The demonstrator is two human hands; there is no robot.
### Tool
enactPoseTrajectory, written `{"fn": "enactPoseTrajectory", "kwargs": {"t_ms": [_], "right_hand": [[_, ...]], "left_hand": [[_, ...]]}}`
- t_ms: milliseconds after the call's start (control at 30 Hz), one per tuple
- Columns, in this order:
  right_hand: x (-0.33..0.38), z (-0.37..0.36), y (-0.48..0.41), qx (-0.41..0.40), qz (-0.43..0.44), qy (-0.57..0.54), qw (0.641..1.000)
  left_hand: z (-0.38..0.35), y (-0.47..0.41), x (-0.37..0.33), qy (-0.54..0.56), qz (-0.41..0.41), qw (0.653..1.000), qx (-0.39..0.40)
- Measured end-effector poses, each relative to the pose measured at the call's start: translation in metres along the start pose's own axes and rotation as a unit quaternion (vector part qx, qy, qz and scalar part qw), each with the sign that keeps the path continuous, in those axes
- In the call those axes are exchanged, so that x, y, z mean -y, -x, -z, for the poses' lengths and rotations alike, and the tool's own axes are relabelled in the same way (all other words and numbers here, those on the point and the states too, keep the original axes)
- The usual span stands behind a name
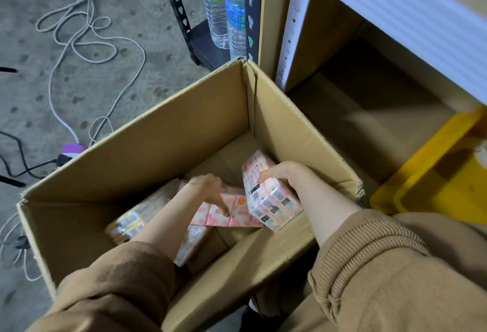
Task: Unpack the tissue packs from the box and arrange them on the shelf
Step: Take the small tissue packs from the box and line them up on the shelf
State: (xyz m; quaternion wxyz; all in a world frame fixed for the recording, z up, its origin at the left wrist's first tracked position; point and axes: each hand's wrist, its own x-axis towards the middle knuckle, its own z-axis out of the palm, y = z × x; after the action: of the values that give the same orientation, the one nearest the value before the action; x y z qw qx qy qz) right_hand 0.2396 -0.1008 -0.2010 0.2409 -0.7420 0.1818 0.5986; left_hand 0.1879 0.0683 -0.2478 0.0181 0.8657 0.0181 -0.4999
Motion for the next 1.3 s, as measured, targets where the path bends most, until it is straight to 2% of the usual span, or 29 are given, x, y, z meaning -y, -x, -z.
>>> {"fn": "enactPoseTrajectory", "kwargs": {"t_ms": [333, 467, 667, 867, 1067, 1300], "right_hand": [[-0.001, -0.001, 0.059, -0.048, 0.061, -0.04, 0.996], [-0.006, 0.0, 0.099, -0.065, 0.102, -0.06, 0.991], [-0.008, 0.007, 0.177, -0.127, 0.207, -0.075, 0.967], [-0.023, 0.013, 0.27, -0.229, 0.276, 0.003, 0.933], [-0.056, 0.04, 0.342, -0.358, 0.316, 0.033, 0.878], [-0.144, 0.088, 0.416, -0.495, 0.301, -0.004, 0.815]], "left_hand": [[0.024, 0.054, 0.021, 0.011, -0.015, 1.0, -0.018], [0.043, 0.093, 0.029, -0.003, -0.016, 0.999, -0.047], [0.078, 0.173, 0.042, 0.001, -0.012, 0.996, -0.091], [0.109, 0.248, 0.04, 0.009, -0.034, 0.987, -0.159], [0.136, 0.314, 0.005, -0.026, -0.073, 0.956, -0.283], [0.176, 0.373, -0.075, -0.096, -0.15, 0.884, -0.431]]}}
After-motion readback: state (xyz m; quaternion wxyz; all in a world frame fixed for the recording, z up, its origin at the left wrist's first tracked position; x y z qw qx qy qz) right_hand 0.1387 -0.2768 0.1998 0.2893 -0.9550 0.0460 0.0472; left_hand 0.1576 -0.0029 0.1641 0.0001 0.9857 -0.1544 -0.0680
